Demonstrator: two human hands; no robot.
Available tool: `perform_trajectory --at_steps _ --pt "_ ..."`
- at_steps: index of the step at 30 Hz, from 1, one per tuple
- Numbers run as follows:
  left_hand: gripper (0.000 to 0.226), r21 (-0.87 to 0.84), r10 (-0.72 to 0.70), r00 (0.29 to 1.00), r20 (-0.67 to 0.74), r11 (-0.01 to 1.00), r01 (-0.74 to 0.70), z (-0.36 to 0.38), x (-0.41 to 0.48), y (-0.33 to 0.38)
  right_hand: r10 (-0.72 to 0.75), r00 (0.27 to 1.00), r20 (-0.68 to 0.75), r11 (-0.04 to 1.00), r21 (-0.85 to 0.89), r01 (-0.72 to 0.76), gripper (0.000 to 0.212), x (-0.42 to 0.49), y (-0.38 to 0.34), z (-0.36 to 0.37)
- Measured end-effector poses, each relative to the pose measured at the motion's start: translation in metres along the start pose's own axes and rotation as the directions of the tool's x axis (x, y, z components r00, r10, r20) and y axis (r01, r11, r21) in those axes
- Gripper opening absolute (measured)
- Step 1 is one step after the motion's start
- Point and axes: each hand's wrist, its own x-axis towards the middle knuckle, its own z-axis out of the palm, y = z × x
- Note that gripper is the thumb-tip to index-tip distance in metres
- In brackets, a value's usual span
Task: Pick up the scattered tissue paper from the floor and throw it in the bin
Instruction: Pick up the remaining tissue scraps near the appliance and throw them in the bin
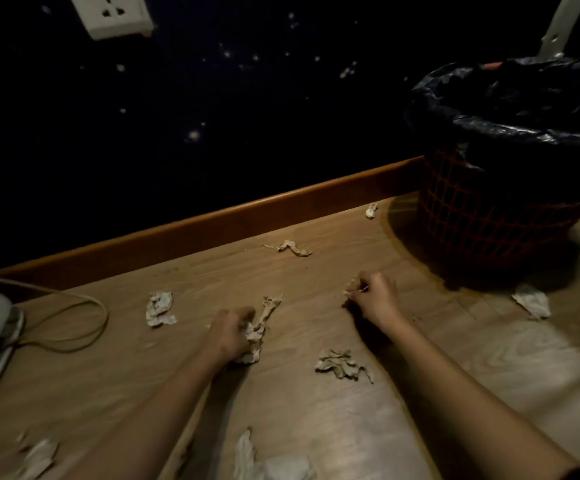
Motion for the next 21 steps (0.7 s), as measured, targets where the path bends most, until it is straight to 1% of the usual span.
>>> perform_trajectory --at_steps 2,3,4,6,7,8,10,13,15,16,18,19,21 --pt "0.035 0.010 0.032 0.993 -0.114 0.999 -0.032 0.010 -0.012 0.003 -0.048 0.995 0.089 0.997 0.070 0.042 0.030 -0.027 -0.008 0.002" --pt "0.027 -0.017 0.021 0.987 -0.161 1.000 -0.024 0.014 -0.019 0.005 -0.056 0.988 0.141 0.998 0.043 0.051 0.027 -0.045 -0.006 0.006" --pt "0.023 -0.049 0.007 0.980 -0.197 0.999 -0.017 0.018 -0.024 0.004 -0.062 0.979 0.195 0.998 0.023 0.059 0.024 -0.064 -0.002 0.013" --pt "0.023 -0.109 0.001 0.972 -0.233 0.994 -0.027 0.024 -0.035 0.001 -0.081 0.964 0.255 0.990 -0.093 0.108 0.027 -0.100 0.013 0.027" --pt "0.023 -0.138 0.008 0.970 -0.245 0.990 -0.043 0.027 -0.039 -0.001 -0.127 0.958 0.256 0.968 -0.179 0.176 0.024 -0.114 0.020 0.032" --pt "0.022 -0.156 0.018 0.966 -0.256 0.986 -0.060 0.028 -0.045 -0.001 -0.178 0.954 0.240 0.946 -0.225 0.234 0.020 -0.121 0.025 0.035" --pt "0.023 -0.164 0.050 0.963 -0.264 0.982 -0.096 0.027 -0.059 -0.002 -0.204 0.955 0.214 0.932 -0.256 0.257 0.014 -0.122 0.026 0.035" --pt "0.024 -0.198 0.117 0.966 -0.232 0.966 -0.165 0.017 -0.089 -0.006 -0.209 0.954 0.217 0.921 -0.286 0.266 0.011 -0.111 0.020 0.036" --pt "0.031 -0.161 0.236 0.944 -0.229 0.948 -0.276 0.010 -0.114 -0.010 -0.216 0.953 0.211 0.911 -0.307 0.274 0.011 -0.103 0.016 0.037" --pt "0.033 -0.112 0.299 0.932 -0.203 0.939 -0.326 0.010 -0.127 -0.014 -0.211 0.956 0.203 0.907 -0.325 0.269 0.013 -0.101 0.013 0.038" --pt "0.040 0.002 0.399 0.910 -0.110 0.916 -0.401 0.019 -0.151 -0.027 -0.208 0.959 0.194 0.899 -0.349 0.266 0.015 -0.096 0.004 0.042" --pt "0.046 0.019 0.446 0.893 -0.069 0.895 -0.445 0.027 -0.165 -0.033 -0.211 0.958 0.195 0.898 -0.349 0.269 0.016 -0.095 -0.003 0.045" --pt "0.049 -0.015 0.462 0.887 0.007 0.887 -0.462 0.042 -0.192 -0.030 -0.223 0.947 0.230 0.904 -0.315 0.289 0.018 -0.096 -0.022 0.055"
